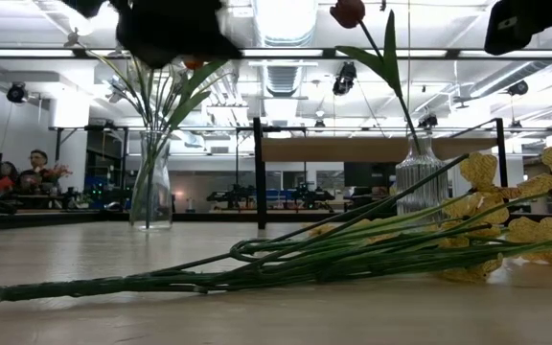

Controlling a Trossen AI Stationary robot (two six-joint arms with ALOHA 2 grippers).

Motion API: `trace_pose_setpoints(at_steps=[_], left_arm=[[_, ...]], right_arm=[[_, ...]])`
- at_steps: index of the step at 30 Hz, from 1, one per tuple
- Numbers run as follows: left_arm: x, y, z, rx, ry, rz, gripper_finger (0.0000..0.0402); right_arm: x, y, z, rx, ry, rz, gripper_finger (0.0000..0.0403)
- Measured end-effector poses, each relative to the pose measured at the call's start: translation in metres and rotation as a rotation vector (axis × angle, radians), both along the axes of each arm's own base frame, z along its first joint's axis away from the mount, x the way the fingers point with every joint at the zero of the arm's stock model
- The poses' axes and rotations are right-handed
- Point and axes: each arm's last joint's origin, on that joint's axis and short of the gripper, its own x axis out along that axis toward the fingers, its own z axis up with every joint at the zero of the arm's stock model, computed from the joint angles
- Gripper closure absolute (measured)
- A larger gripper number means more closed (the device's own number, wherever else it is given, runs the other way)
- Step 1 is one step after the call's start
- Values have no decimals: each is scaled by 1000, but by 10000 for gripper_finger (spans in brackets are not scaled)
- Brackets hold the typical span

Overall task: Pick and place flowers into a vace then onto a shelf
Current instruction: Put the yellow flowers into the right transparent vase

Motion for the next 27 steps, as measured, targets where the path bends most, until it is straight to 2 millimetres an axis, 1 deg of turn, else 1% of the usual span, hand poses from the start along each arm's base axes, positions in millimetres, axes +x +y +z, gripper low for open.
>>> trace_pose_setpoints(at_steps=[4, 9, 15, 18, 21, 24, 27], left_arm=[[16, -10, -15, -20, 145, 85, 199], [31, -23, -34, 13, 301, 87, 199], [49, -35, -50, 0, 351, 69, 199], [54, -35, -58, 1, 372, 72, 199], [53, -33, -65, 10, 395, 76, 200], [52, -32, -70, 11, 409, 67, 221], [52, -30, -72, 2, 415, 67, 269]], right_arm=[[0, 0, 0, 11, 5, 1, 287], [0, 0, -2, 3, 19, 2, 283], [0, 0, -4, 18, 47, 5, 277], [1, 0, -5, 14, 54, 5, 278], [0, 0, -5, 14, 52, 5, 282], [0, 0, -5, 13, 52, 4, 287], [0, 0, -5, 12, 52, 4, 291]])
